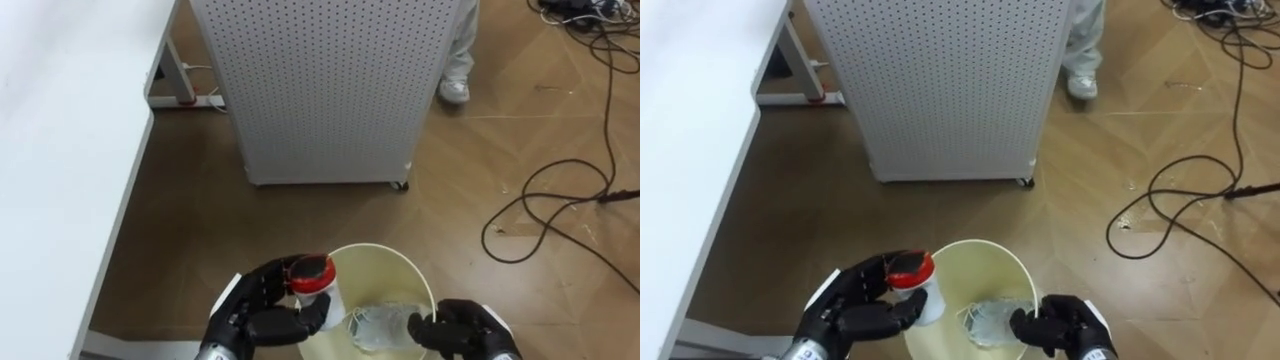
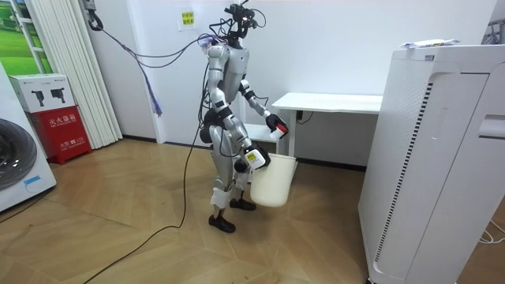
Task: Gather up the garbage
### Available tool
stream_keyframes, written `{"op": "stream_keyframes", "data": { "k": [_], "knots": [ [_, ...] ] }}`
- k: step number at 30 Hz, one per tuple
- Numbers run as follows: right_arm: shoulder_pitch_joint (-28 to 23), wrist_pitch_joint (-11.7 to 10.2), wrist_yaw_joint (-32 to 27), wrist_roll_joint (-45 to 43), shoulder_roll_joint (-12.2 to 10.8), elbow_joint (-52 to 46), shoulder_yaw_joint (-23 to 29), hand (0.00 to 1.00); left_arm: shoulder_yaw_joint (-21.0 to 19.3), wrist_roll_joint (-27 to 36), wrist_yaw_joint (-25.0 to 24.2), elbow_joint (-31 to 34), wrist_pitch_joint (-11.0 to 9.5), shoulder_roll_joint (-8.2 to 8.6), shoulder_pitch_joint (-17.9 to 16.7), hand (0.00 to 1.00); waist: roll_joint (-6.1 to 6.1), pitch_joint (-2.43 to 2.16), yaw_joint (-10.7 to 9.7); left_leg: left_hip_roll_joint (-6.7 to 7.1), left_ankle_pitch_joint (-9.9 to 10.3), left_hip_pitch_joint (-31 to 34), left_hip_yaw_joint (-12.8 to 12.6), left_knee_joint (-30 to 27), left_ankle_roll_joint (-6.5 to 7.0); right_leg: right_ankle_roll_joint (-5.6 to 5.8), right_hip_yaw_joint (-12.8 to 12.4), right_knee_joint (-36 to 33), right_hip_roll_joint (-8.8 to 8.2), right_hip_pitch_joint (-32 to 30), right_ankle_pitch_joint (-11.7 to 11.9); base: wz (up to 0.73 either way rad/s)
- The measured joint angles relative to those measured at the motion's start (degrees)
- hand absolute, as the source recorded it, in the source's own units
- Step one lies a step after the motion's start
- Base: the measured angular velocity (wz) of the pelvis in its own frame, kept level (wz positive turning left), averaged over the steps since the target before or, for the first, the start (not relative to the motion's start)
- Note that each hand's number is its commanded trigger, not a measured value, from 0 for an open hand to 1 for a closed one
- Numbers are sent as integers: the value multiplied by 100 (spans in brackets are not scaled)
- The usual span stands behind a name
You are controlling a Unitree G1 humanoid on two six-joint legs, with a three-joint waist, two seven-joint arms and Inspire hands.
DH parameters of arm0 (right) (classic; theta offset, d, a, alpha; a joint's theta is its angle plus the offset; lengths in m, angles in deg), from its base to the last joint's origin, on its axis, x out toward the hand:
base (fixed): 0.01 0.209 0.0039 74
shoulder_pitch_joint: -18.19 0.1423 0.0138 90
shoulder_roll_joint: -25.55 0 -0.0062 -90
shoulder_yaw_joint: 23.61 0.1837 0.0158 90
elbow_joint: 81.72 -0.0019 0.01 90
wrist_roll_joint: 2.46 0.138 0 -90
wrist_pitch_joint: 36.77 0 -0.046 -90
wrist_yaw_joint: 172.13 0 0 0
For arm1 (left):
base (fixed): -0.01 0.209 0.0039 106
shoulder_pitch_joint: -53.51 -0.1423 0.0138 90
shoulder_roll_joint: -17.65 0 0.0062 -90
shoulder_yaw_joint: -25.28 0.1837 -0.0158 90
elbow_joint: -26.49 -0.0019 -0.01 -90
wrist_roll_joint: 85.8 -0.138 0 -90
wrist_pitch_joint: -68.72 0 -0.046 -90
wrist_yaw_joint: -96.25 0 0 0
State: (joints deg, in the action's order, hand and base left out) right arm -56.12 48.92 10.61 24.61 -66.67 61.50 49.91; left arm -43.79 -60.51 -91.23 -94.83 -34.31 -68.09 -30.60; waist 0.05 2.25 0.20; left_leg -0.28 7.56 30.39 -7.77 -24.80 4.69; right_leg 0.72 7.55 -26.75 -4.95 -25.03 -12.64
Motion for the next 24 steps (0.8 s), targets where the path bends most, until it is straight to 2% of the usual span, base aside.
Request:
{"op": "stream_keyframes", "data": {
  "k": [12,18,24],
  "knots": [
    [0,14,212,-31,-38,5,-8,100,65,1,-456,17,23,56,-64,0,-4,0,18,2,0,6,-7,7,0,-9,-10,-7,-7,-15,-20,0],
    [-1,12,214,-28,7,-5,78,100,70,-2,-542,55,23,149,-65,0,-1,-2,24,4,0,-6,-6,20,-1,-7,23,15,1,2,-24,0],
    [-181,10,421,3,-3,-33,88,100,96,-20,-739,94,23,175,-154,0,21,-16,12,30,-2,-321,105,141,-8,-3,217,326,48,505,-20,17]
  ]
}}
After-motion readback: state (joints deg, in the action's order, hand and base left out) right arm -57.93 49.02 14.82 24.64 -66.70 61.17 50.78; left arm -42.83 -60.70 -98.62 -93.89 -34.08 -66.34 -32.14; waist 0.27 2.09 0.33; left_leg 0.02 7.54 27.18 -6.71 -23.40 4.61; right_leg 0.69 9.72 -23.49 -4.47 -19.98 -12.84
